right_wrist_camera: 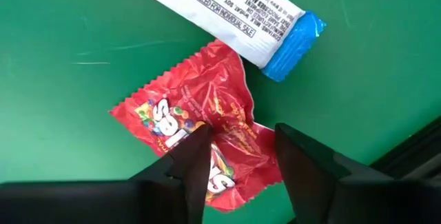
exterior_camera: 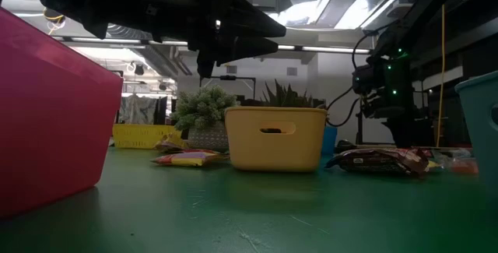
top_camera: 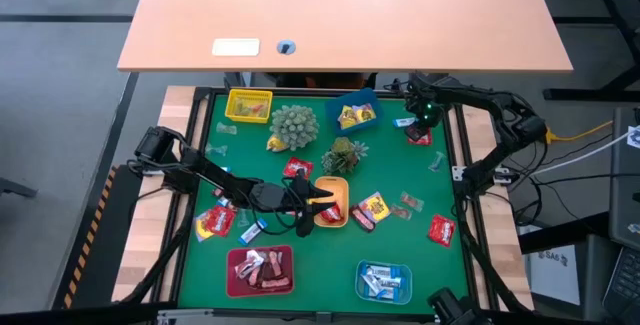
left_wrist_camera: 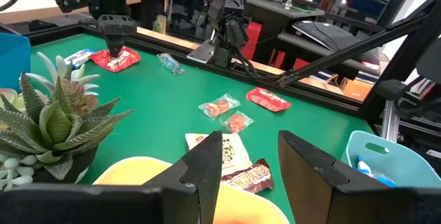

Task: Sort candy
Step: Put the red candy into the light orange bin

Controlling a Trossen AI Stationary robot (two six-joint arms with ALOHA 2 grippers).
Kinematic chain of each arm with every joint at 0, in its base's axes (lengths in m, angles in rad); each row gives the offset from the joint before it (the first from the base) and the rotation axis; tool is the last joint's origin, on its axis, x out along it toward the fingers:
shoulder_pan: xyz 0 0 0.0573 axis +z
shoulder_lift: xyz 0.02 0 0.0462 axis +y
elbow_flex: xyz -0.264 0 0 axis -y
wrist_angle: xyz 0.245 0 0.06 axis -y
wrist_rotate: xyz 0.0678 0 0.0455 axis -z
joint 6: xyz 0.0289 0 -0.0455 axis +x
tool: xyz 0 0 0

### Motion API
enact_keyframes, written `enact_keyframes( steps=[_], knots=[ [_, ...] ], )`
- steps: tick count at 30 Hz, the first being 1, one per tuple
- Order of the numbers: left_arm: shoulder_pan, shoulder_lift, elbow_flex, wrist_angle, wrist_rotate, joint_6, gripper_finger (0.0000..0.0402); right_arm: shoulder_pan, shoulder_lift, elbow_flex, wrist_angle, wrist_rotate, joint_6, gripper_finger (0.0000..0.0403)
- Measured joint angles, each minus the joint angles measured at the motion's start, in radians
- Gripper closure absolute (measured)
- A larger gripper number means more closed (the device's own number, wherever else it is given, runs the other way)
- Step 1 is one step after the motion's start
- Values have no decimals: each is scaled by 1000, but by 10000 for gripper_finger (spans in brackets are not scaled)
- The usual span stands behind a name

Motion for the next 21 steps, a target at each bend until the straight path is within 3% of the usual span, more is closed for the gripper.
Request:
enact_keyframes(
  steps=[12,21],
  knots=[
    [0,-1,0,0,0,0,273,0,0,1,2,0,-3,393],
    [-3,-1,-1,1,-24,4,273,1,-43,1,-45,-20,-4,396]
  ],
)
